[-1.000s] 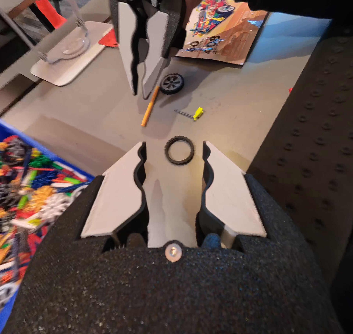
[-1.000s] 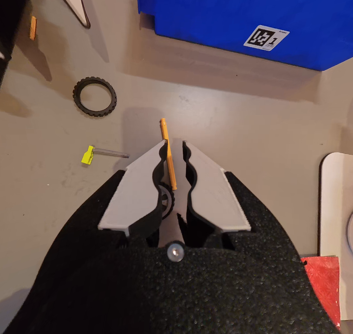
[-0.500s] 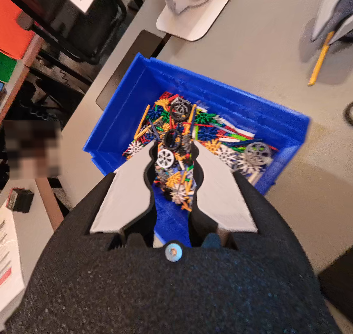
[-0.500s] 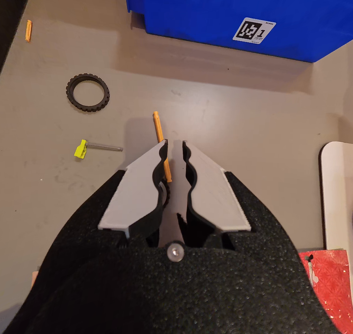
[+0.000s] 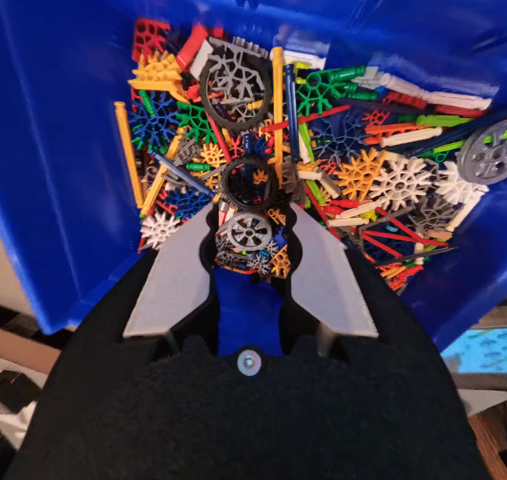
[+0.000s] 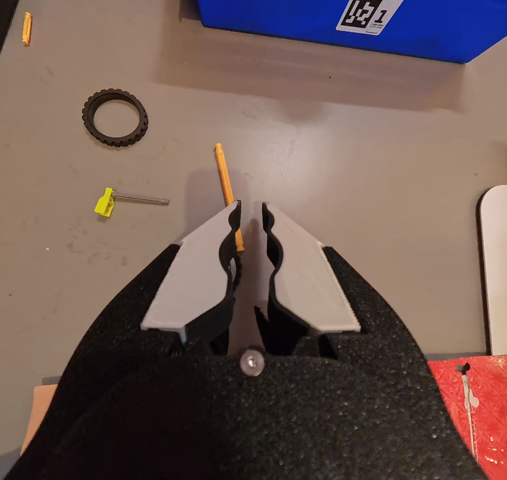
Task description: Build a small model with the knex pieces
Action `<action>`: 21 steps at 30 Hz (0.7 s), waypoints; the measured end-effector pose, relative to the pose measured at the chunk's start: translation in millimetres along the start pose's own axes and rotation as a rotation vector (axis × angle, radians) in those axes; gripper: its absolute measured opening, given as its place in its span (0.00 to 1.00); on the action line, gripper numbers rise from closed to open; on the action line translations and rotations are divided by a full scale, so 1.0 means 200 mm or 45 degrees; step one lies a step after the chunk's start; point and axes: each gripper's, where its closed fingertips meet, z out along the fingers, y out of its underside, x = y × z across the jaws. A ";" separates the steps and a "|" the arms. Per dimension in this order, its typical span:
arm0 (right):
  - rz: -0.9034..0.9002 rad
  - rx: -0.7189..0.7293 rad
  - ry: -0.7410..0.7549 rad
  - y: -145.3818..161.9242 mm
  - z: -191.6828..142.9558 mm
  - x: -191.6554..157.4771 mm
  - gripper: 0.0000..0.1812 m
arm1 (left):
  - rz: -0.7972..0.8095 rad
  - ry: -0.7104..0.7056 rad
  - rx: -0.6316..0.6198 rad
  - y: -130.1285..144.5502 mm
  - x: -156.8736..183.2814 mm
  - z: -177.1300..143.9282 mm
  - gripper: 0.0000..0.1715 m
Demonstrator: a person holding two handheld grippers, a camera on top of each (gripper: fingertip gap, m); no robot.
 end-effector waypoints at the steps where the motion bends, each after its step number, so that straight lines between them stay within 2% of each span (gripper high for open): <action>1: 0.002 0.000 0.000 0.00 0.00 0.00 0.08 | 0.014 0.057 -0.012 0.00 0.03 0.03 0.26; 4: 0.010 0.005 0.001 0.01 0.00 0.01 0.08 | 0.032 0.102 -0.058 0.01 0.03 0.08 0.23; 5: 0.012 0.007 0.001 0.01 0.00 0.01 0.08 | 0.035 0.104 -0.066 0.01 0.02 0.09 0.17; 8: 0.015 0.009 0.007 0.02 -0.01 0.02 0.08 | 0.035 0.127 -0.027 0.00 0.03 0.10 0.08; 10: 0.017 0.014 0.013 0.02 -0.03 0.03 0.08 | 0.029 0.115 0.009 -0.01 0.02 0.08 0.04; 17: 0.015 0.096 0.061 -0.07 -0.09 0.05 0.08 | -0.070 0.122 0.268 -0.05 0.04 -0.10 0.03; 21: 0.010 0.204 0.107 -0.20 -0.14 0.05 0.08 | -0.107 0.224 0.514 -0.16 0.14 -0.29 0.03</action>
